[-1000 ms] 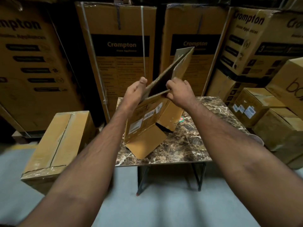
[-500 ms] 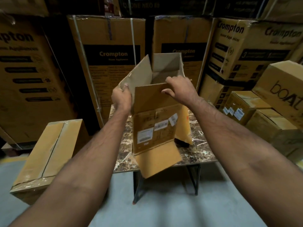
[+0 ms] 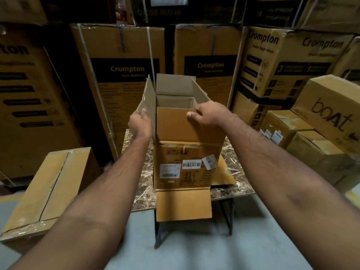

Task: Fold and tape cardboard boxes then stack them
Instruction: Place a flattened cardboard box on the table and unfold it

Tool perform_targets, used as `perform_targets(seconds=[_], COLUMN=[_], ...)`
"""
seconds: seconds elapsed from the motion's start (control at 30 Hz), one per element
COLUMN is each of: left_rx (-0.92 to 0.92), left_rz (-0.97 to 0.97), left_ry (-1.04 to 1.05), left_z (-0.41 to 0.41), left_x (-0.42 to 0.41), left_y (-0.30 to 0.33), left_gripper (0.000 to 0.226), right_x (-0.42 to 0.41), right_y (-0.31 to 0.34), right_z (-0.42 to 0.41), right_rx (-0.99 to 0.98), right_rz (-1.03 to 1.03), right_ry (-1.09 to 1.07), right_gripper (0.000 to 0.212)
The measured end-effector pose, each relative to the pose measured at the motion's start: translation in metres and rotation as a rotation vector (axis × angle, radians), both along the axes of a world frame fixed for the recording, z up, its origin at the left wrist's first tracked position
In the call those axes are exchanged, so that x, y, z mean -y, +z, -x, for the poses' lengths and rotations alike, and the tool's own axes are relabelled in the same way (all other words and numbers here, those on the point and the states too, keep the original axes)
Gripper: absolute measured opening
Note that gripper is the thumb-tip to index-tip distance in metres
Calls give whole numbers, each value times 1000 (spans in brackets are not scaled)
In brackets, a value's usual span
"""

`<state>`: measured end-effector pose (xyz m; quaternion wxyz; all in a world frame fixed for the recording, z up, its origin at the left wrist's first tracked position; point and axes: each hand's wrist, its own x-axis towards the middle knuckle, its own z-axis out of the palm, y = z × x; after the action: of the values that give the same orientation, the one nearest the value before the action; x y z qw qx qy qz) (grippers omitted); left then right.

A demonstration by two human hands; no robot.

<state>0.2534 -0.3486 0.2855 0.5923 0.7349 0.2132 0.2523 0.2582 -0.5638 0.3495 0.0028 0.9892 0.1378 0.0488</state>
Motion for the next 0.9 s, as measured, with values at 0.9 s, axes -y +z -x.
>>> perform_targets(seconds=[0.9], left_rx=[20], left_rz=[-416], left_ry=[330], left_z=[7], left_x=[-27], left_y=[-47], left_gripper=[69], right_x=[15], right_y=[-113], right_z=[-34], right_rx=[-7], right_rz=[133], right_ry=[-4], right_gripper=[81])
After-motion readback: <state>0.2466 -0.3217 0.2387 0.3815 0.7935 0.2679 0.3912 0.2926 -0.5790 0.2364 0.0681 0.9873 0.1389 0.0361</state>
